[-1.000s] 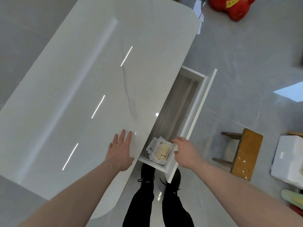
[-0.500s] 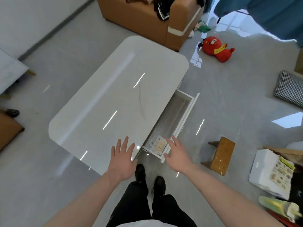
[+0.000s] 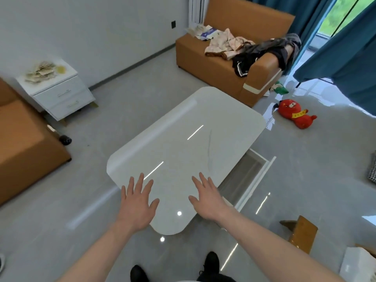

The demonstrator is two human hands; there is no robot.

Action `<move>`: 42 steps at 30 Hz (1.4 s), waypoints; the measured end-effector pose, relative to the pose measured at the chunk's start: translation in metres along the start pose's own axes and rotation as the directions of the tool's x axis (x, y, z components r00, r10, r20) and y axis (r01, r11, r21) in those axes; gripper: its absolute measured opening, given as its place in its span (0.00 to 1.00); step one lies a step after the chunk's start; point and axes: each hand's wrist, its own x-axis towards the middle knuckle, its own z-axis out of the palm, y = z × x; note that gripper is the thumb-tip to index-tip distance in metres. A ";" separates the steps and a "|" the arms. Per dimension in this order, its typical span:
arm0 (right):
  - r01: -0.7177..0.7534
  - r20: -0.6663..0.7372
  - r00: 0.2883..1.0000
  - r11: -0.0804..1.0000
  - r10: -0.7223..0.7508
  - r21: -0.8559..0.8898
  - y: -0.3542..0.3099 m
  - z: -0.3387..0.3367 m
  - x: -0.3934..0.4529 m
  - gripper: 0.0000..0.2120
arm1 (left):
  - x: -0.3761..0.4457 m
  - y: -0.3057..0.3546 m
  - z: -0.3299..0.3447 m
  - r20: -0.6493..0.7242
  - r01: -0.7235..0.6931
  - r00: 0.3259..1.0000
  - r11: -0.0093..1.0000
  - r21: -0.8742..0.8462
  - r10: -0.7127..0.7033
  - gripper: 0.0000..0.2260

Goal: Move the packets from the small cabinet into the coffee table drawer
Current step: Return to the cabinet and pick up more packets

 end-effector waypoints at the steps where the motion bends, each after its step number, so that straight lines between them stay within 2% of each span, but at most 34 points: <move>1: 0.017 -0.010 1.000 1.000 -0.017 -0.008 -0.021 0.003 0.007 0.34 | 0.000 -0.021 -0.009 -0.017 0.008 1.000 1.000 -0.003 -0.008 0.31; 9: 0.083 -0.051 0.995 0.995 -0.080 0.055 -0.188 0.040 0.049 0.35 | 0.003 -0.179 -0.084 -0.115 0.009 0.993 1.000 -0.011 -0.010 0.31; 13: 0.132 -0.088 0.988 0.988 -0.125 0.081 -0.250 0.038 0.070 0.35 | 0.025 -0.230 -0.121 -0.164 -0.002 0.986 1.000 -0.010 0.000 0.31; 21: 0.193 -0.119 0.975 0.980 -0.186 0.051 -0.326 0.005 0.155 0.35 | 0.105 -0.290 -0.175 -0.196 -0.003 0.981 0.999 -0.032 -0.004 0.31; 33: 0.314 -0.023 0.948 0.943 -0.318 -0.108 -0.469 -0.042 0.325 0.35 | 0.208 -0.414 -0.265 -0.233 0.162 0.956 0.983 -0.084 -0.178 0.31; 42: 0.293 -0.021 0.953 0.936 -0.303 -0.195 -0.569 -0.057 0.447 0.36 | 0.315 -0.518 -0.316 -0.234 0.163 0.957 0.984 -0.067 -0.174 0.31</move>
